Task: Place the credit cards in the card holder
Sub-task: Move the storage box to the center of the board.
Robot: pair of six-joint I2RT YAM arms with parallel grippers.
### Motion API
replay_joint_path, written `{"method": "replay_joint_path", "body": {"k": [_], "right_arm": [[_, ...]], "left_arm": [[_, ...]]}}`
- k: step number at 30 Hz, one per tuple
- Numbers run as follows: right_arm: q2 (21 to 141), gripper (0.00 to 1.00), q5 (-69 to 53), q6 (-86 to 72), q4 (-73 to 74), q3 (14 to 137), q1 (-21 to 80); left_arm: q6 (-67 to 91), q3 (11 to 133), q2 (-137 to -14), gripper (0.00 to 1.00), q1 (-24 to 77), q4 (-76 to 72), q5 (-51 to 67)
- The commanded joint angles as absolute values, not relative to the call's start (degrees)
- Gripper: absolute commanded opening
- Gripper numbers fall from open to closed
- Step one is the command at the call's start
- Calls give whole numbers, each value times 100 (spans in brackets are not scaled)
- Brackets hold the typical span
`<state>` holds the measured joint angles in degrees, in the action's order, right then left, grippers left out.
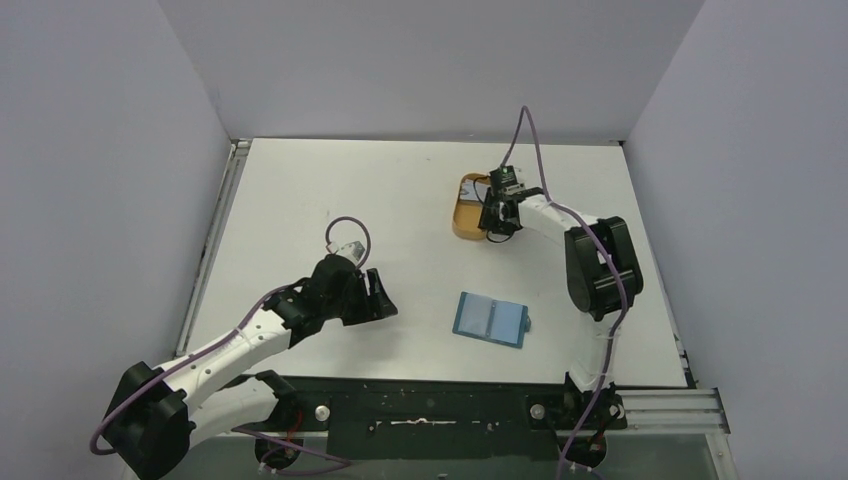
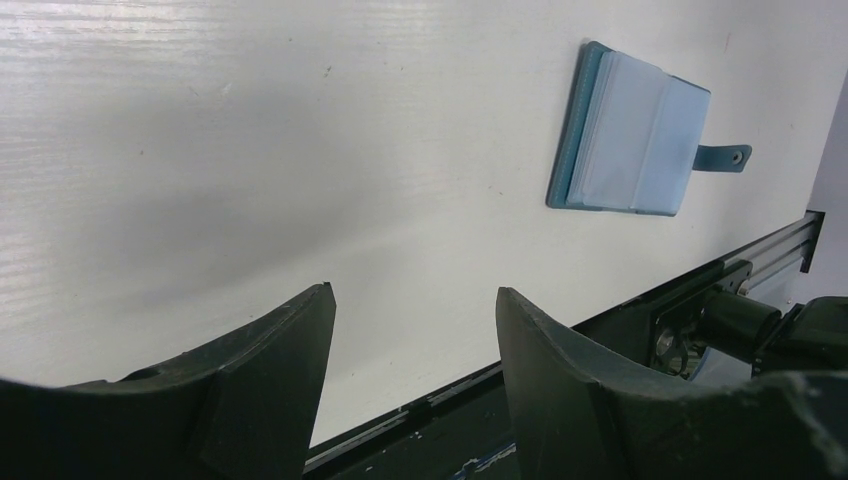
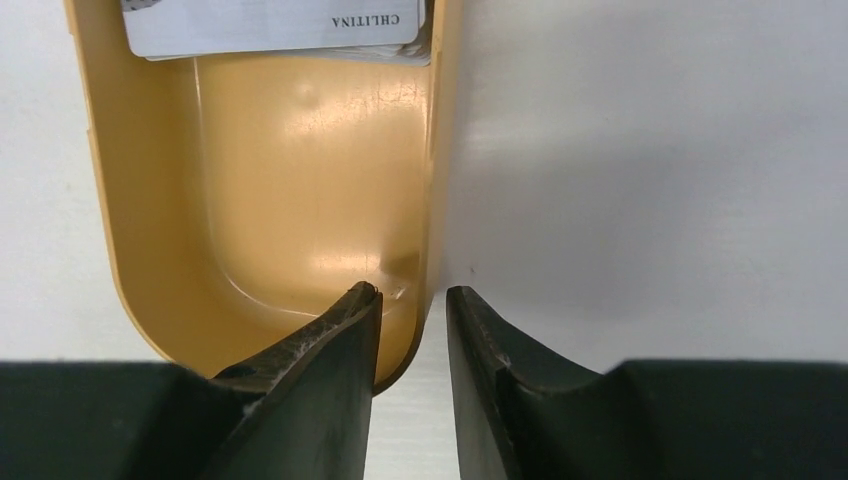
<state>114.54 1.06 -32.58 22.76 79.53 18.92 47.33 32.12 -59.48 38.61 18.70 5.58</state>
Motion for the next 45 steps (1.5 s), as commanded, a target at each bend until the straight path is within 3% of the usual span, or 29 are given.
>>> {"method": "replay_joint_path", "body": {"k": [1, 13, 19, 33, 35, 39, 45], "right_arm": [[10775, 30, 337, -2694, 2517, 7408, 1978], [9693, 12, 614, -1550, 2632, 6252, 2731], [9637, 1, 546, -1074, 2539, 6229, 3029], [10315, 0, 1496, -128, 3030, 7196, 3058], [10395, 7, 1495, -106, 3060, 7297, 3053], [10413, 32, 1487, -216, 3075, 7361, 3050], [10316, 52, 1523, -405, 3170, 7516, 3023]], "left_arm": [[4659, 3227, -5753, 58, 3832, 1749, 582], [4657, 3127, -5916, 57, 3836, 1294, 872], [4713, 2985, -5899, 56, 3849, 1179, 949], [4621, 3070, -6097, 56, 3833, 1204, 965], [4583, 3114, -6129, 56, 3832, 1240, 970], [4570, 3153, -6143, 56, 3832, 1247, 988], [4528, 3190, -6130, 56, 3828, 1324, 996]]}}
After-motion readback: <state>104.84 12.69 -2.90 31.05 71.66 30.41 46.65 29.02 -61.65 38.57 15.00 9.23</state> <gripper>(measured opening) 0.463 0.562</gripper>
